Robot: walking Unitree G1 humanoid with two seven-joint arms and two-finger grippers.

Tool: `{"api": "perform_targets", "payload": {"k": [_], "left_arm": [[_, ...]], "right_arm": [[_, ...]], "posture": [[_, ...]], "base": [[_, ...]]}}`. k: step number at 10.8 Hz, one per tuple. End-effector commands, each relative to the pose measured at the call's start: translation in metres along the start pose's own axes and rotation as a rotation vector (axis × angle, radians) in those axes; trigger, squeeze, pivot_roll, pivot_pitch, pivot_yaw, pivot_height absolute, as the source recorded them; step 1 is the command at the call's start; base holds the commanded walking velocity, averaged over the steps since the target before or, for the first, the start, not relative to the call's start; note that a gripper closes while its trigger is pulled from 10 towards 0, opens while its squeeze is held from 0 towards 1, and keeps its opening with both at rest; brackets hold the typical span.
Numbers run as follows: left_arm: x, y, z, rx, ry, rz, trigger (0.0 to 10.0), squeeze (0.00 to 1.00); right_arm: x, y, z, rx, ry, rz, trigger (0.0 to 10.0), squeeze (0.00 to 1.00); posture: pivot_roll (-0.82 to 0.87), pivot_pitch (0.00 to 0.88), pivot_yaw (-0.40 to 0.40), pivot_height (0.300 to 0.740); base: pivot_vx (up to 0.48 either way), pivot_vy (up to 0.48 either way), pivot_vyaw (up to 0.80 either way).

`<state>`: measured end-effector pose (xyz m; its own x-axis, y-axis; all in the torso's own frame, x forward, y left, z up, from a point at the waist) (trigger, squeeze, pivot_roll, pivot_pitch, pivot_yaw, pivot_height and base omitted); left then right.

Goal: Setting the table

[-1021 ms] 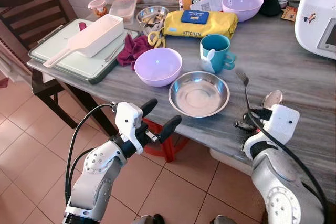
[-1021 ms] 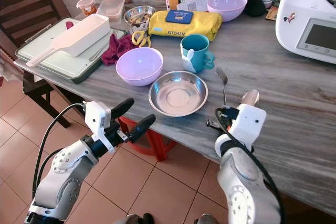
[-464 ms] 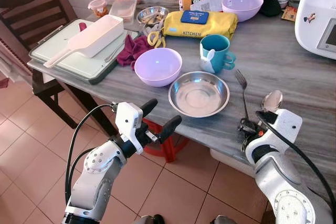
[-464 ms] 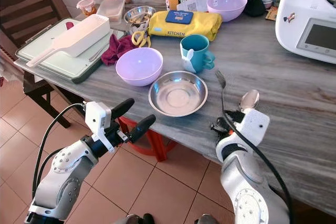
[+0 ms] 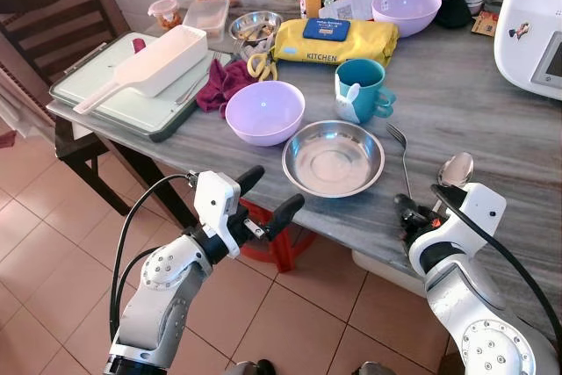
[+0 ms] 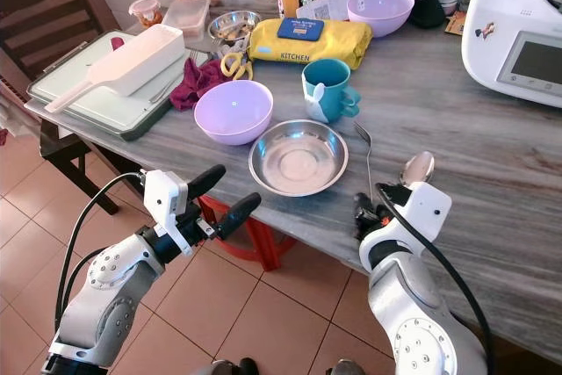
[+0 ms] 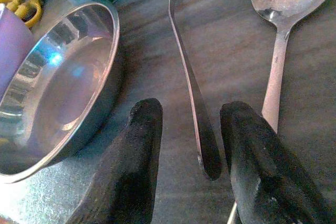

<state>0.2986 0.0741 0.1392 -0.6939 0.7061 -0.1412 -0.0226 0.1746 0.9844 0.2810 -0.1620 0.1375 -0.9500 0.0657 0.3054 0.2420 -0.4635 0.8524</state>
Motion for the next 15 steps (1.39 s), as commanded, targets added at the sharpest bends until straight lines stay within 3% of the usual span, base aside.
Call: {"api": "perform_targets", "payload": {"k": [1,3,4,5,6,9,15], "left_arm": [[0.002,-0.002,0.002,-0.015,-0.001,0.016,10.0,0.00],[0.003,-0.004,0.001,-0.016,-0.002,0.021,10.0,0.00],[0.003,-0.004,0.001,-0.017,-0.003,0.020,10.0,0.00],[0.003,-0.004,0.000,-0.016,-0.004,0.020,10.0,0.00],[0.002,-0.004,0.001,-0.016,-0.003,0.019,10.0,0.00],[0.002,-0.004,0.000,-0.016,-0.002,0.018,10.0,0.00],[0.003,-0.006,0.002,-0.017,0.006,0.025,10.0,0.00]], "right_arm": [[-0.001,-0.022,0.011,-0.132,-0.007,0.079,10.0,1.00],[-0.003,-0.019,0.009,-0.070,-0.013,0.073,10.0,0.96],[-0.005,-0.015,0.007,0.015,-0.023,0.050,10.0,0.00],[-0.008,-0.011,0.007,0.055,-0.023,0.032,10.0,0.00],[-0.012,-0.008,0.008,0.106,-0.022,0.017,0.0,0.00],[-0.019,-0.008,0.006,0.243,-0.055,0.020,0.0,0.00],[-0.014,-0.022,-0.005,0.245,-0.098,0.086,0.0,0.00]], "posture": [[-0.11,0.125,0.159,0.740],[-0.11,0.123,0.156,0.740],[-0.11,0.122,0.155,0.740],[-0.11,0.121,0.155,0.740],[-0.11,0.120,0.155,0.740],[-0.11,0.123,0.151,0.740],[-0.11,0.125,0.154,0.740]], "base": [[0.000,0.000,0.00],[0.000,0.000,0.00],[0.000,0.000,0.00],[0.000,0.000,0.00],[0.000,0.000,0.00],[0.000,0.000,0.00],[0.000,0.000,0.00]]}}
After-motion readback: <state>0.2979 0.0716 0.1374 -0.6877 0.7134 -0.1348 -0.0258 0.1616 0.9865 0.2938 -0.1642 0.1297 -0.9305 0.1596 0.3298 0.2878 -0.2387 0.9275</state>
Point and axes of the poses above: a point about 5 cm out from each wrist's last joint towards the gripper, its own x axis pointing back from the gripper into the wrist, its own y axis along the axis of the wrist's last joint, z = x × y, the point moved 4 cm from there along -x, pointing out of the wrist towards the gripper, and after that the axes turned 2 degrees about x, right-handed, at the moved point
